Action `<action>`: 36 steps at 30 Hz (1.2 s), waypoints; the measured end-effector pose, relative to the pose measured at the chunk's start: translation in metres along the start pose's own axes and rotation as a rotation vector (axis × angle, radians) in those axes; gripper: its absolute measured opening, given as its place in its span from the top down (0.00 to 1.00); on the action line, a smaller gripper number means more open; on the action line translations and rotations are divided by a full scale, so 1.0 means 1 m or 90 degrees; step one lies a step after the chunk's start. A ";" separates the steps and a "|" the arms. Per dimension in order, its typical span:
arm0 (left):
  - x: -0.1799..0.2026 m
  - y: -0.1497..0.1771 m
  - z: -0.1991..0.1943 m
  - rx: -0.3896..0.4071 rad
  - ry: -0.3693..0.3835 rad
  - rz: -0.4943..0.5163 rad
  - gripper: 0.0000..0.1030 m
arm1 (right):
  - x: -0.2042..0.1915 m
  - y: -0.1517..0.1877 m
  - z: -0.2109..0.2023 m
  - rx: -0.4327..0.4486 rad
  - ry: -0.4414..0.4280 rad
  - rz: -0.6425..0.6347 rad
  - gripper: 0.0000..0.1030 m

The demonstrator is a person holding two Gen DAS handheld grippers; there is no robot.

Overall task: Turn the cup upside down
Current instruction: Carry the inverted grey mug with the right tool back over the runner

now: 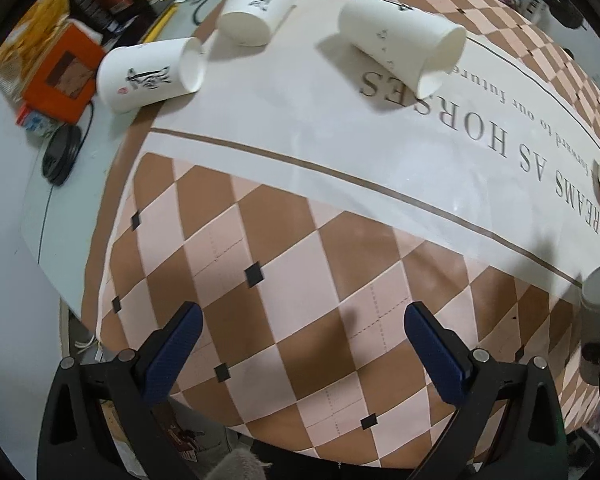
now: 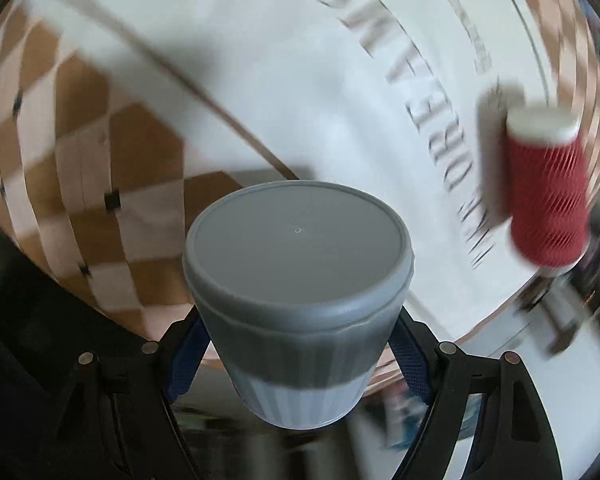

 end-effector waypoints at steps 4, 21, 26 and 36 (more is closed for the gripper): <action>0.008 -0.002 0.001 -0.003 0.006 0.017 0.00 | 0.011 -0.006 0.006 -0.006 -0.072 0.087 0.19; 0.057 -0.004 -0.020 0.015 0.009 0.078 0.00 | 0.019 -0.009 0.002 0.043 -0.140 0.143 0.16; 0.083 0.000 -0.031 0.023 0.016 0.105 0.00 | 0.023 0.000 -0.011 0.087 -0.154 0.141 0.16; 0.123 -0.024 -0.038 0.038 0.064 0.107 0.00 | 0.025 0.007 -0.052 0.321 -0.218 0.184 0.23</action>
Point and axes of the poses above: each gripper's, at about its wrist camera, not at the fingertips, and z roughly the way its jaws point, x to its right, y to its underside, the point moved 7 cm from there along z, roughly the way its jaws point, and after that the axes turned 10 degrees about -y, right-handed, at the moved point
